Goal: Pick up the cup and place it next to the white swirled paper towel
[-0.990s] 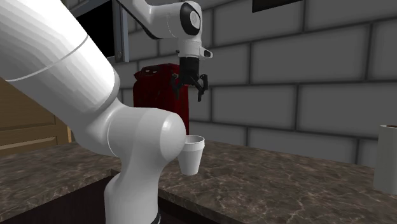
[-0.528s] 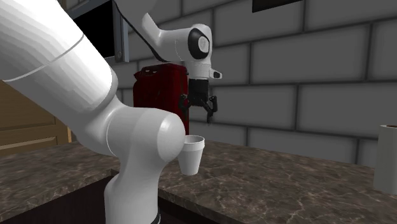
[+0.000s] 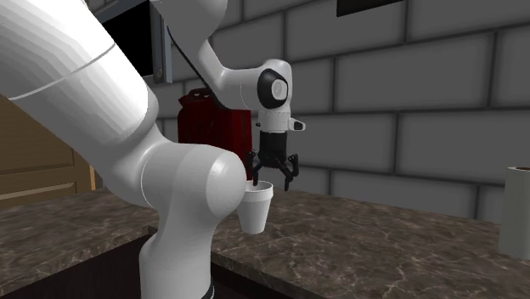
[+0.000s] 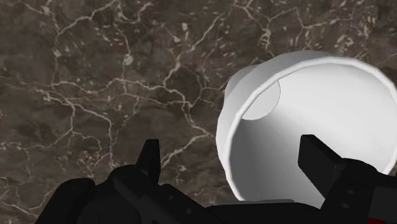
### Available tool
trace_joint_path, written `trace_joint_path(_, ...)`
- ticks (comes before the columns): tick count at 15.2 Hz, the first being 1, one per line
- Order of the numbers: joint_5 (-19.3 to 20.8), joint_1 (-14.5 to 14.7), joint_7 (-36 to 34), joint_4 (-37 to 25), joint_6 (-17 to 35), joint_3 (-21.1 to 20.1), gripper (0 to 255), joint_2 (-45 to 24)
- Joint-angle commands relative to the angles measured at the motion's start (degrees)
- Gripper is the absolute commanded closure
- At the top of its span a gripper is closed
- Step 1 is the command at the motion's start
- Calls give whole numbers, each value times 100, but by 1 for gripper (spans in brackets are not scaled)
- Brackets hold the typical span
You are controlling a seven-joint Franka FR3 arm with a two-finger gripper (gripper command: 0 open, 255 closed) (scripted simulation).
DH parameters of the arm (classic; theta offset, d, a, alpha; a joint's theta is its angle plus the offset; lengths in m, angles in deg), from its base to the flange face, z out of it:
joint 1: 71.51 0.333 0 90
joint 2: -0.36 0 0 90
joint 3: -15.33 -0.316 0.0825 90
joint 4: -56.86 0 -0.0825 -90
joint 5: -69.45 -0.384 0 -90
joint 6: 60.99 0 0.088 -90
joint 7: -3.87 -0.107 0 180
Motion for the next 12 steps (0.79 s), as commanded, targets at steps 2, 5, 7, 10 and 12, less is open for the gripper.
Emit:
trace_joint_path(2, 5, 6, 13, 165, 314, 24, 0, -146)
trace_joint_path(5, 3, 19, 20, 290, 585, 40, 0, -291)
trace_joint_path(7, 3, 19, 20, 291, 585, 40, 0, -291)
trace_joint_path(10, 3, 19, 20, 291, 585, 40, 0, -291)
trace_joint_path(12, 3, 19, 20, 290, 583, 40, 0, -290)
